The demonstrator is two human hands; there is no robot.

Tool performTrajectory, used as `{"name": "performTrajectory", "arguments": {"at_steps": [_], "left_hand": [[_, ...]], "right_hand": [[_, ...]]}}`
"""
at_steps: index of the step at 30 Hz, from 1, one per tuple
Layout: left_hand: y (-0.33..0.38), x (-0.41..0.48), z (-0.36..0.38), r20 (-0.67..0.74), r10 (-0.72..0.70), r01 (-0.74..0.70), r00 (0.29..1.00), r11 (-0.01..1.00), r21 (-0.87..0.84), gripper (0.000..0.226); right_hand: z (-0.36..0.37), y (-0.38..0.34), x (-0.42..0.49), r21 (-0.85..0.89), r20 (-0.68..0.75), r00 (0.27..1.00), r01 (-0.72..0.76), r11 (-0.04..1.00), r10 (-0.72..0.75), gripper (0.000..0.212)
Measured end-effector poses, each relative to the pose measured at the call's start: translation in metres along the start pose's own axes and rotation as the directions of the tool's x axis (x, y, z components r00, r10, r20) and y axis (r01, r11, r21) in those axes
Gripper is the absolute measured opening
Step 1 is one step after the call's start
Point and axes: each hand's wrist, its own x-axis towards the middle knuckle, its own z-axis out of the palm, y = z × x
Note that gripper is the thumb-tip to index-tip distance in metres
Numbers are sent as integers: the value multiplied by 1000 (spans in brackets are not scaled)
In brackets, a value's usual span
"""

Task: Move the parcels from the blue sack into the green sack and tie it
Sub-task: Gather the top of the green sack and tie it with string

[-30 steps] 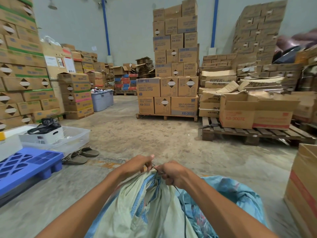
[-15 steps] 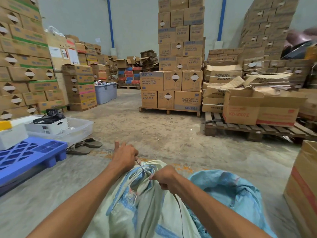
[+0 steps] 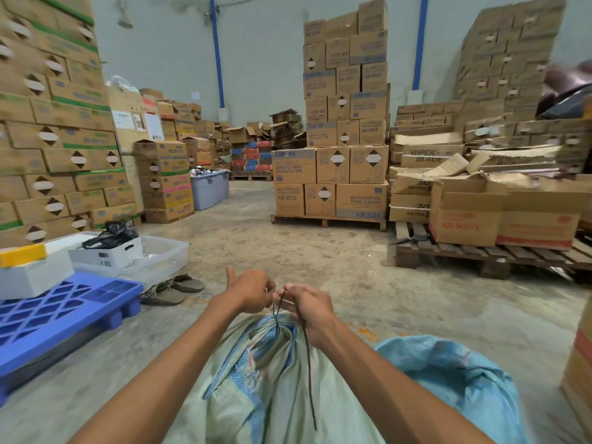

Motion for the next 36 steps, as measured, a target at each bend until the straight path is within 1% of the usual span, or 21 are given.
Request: {"name": "performTrajectory", "arguments": {"at_steps": [2, 5, 7, 10, 12, 13, 14, 17, 19, 21, 24, 26, 28, 30, 31, 32, 34, 35, 36], "left_hand": [[-2, -2, 0, -9, -3, 3, 1000, 1000, 22, 33], [-9, -4, -1, -20, 2, -1, 1000, 1000, 31, 34], [-12, -4, -2, -21, 6, -5, 1000, 1000, 20, 34], [-16, -4, -3, -15, 16, -15, 1000, 1000, 27, 34], [-18, -4, -1, -11, 22, -21, 1000, 999, 27, 33], [-18, -3, -1, -6, 30, -30, 1000, 999, 32, 32], [-18, -3, 0, 6, 38, -38, 999, 998, 40, 32], [-15, -4, -1, 24, 71, -74, 997, 991, 110, 30], [-14, -6, -2, 18, 87, -89, 996, 985, 147, 29], [-16, -5, -2, 2, 96, -95, 995, 983, 159, 30], [-17, -2, 1, -4, 101, -100, 995, 988, 118, 31], [-13, 0, 4, -11, 117, -115, 993, 989, 92, 30], [-10, 0, 6, -17, 132, -129, 991, 986, 108, 28], [-5, 2, 6, -28, 144, -140, 989, 984, 111, 30], [-2, 2, 6, -56, 141, -136, 988, 986, 93, 32], [0, 3, 7, -94, 123, -119, 988, 992, 51, 34], [0, 8, 8, -186, 18, -39, 982, 993, -109, 33], [-3, 11, 11, -199, -61, 16, 978, 975, -220, 33], [-6, 14, 14, -165, -119, 58, 979, 940, -335, 34]], "right_hand": [[3, 4, 5, 25, -2, 1000, 29, 999, -29, 7], [5, 11, 12, -32, 16, 996, 84, 996, -83, 10], [4, 16, 17, -158, 56, 992, 123, 980, -116, 11], [6, 17, 17, -371, 98, 986, 165, 914, -139, 16], [9, 13, 15, -468, 113, 983, 178, 865, -142, 8], [10, 12, 15, -495, 116, 983, 181, 850, -142, 7], [10, 10, 14, -515, 118, 983, 180, 838, -139, 12], [8, 7, 16, -571, 147, 981, 186, 800, -124, 41], [3, 3, 15, -558, 199, 974, 203, 805, -108, 48], [-3, 1, 14, -515, 265, 961, 211, 830, -80, 48], [-11, 1, 12, -496, 321, 942, 258, 829, -101, 47], [-14, 5, 11, -508, 310, 936, 310, 803, -166, 41], [-13, 9, 11, -513, 293, 929, 353, 783, -226, 32], [-13, 11, 13, -508, 273, 925, 371, 777, -263, 24], [-12, 11, 13, -506, 261, 926, 371, 779, -272, 22], [-13, 11, 14, -499, 243, 930, 364, 786, -277, 20], [-16, 10, 14, -447, 171, 948, 317, 837, -267, 18], [-18, 9, 15, -407, 131, 959, 282, 868, -251, 17], [-20, 8, 16, -359, 98, 967, 254, 898, -234, 16]]}}
